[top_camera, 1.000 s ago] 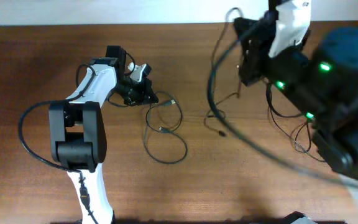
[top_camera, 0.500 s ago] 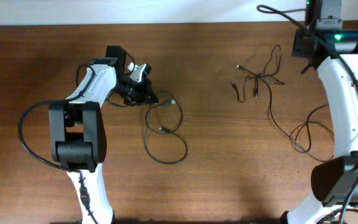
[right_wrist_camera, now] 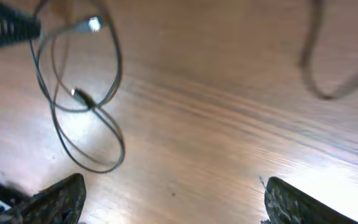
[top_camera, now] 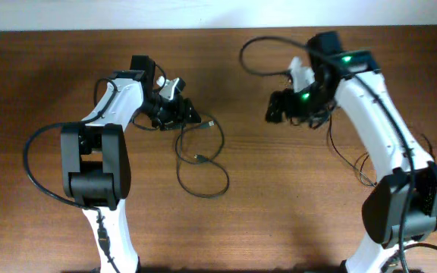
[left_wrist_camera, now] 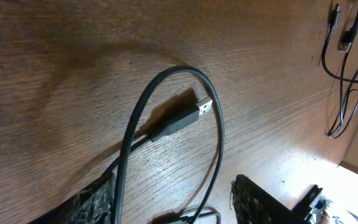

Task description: Untangle cables

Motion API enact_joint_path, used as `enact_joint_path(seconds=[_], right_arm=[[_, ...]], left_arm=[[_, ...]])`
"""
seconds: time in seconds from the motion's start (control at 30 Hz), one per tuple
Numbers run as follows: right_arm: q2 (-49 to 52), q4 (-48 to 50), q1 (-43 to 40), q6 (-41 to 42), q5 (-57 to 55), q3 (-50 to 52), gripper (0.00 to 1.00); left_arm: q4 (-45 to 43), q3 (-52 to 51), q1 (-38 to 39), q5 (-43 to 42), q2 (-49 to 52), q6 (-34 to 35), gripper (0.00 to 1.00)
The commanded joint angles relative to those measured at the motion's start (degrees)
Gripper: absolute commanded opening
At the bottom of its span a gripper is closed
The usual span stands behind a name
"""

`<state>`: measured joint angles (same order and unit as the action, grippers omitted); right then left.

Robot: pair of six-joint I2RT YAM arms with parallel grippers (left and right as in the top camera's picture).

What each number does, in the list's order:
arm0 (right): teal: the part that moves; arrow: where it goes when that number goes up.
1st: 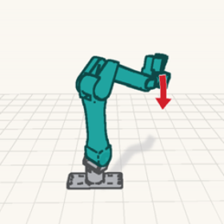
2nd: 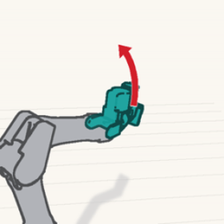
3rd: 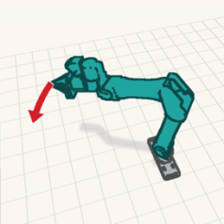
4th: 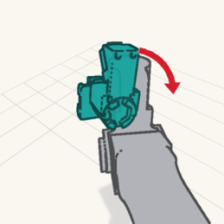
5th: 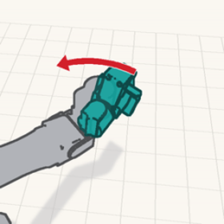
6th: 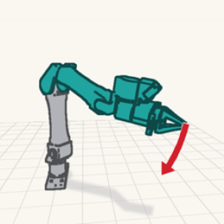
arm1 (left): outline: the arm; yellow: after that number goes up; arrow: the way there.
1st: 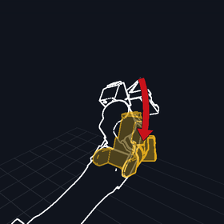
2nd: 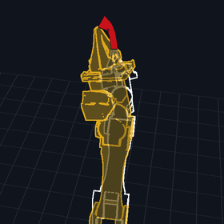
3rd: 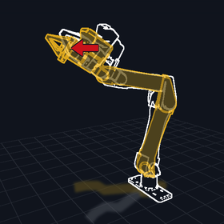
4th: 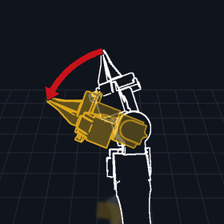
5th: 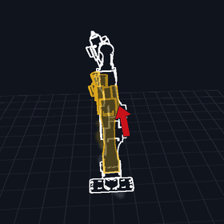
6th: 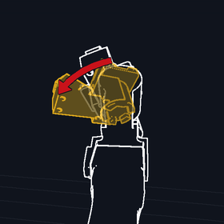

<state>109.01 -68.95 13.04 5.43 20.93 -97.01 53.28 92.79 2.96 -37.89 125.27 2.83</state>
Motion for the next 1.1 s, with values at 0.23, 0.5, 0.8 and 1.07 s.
enact_joint_path(seconds=[0.23, 0.5, 0.8, 1.07], right_arm=[[0.44, 21.09, 17.55, 13.11, 1.16, 14.51, 0.99], [0.90, 38.18, 27.10, 31.58, -19.23, 14.53, 0.99], [9.27, 42.05, 26.95, 31.69, -20.63, 14.53, 0.99], [12.33, 41.70, 22.93, 31.43, -18.14, 14.84, 0.99]], left_arm=[[1.73, 1.16, -3.61, -4.90, 0.50, -0.68, 0.99], [3.80, 1.16, -4.02, 6.75, 0.50, -0.70, 0.99], [-0.55, 1.16, -8.37, 10.51, 0.50, -0.70, 0.99], [-0.55, 1.16, -8.37, 11.39, 0.50, -0.70, 0.99]])
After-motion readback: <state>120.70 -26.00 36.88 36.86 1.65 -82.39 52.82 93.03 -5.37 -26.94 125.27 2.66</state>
